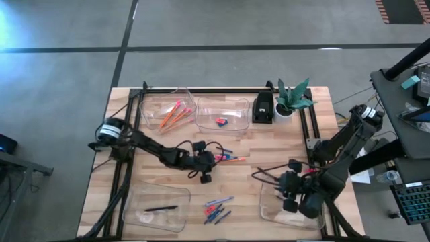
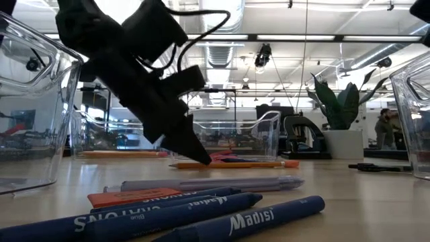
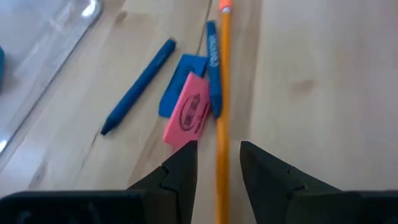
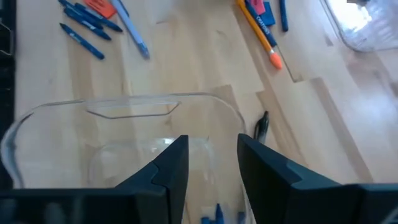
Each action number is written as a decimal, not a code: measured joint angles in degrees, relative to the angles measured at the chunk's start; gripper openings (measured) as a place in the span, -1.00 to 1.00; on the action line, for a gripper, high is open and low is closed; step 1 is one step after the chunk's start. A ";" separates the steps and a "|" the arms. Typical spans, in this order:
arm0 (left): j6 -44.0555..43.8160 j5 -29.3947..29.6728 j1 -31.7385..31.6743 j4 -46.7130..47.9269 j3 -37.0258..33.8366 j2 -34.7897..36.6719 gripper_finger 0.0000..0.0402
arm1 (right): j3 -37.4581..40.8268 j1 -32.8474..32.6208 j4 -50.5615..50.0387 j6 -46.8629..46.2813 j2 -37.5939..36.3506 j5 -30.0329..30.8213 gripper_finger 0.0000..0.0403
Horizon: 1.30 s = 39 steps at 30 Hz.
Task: Sort crayons/erasers/pens/pencils in bins
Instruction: Put the orange pencil into the top left transparent bin
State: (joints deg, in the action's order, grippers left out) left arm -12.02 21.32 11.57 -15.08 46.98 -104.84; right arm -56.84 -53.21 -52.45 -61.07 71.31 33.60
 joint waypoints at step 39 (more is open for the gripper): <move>-7.10 -9.88 -2.24 0.58 -0.79 -2.97 -0.70 | 0.07 1.03 -1.09 2.81 0.57 0.95 -0.45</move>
State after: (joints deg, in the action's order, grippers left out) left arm -19.13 11.44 9.33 -14.49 46.19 -107.81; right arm -56.77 -52.18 -53.54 -58.26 71.88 34.55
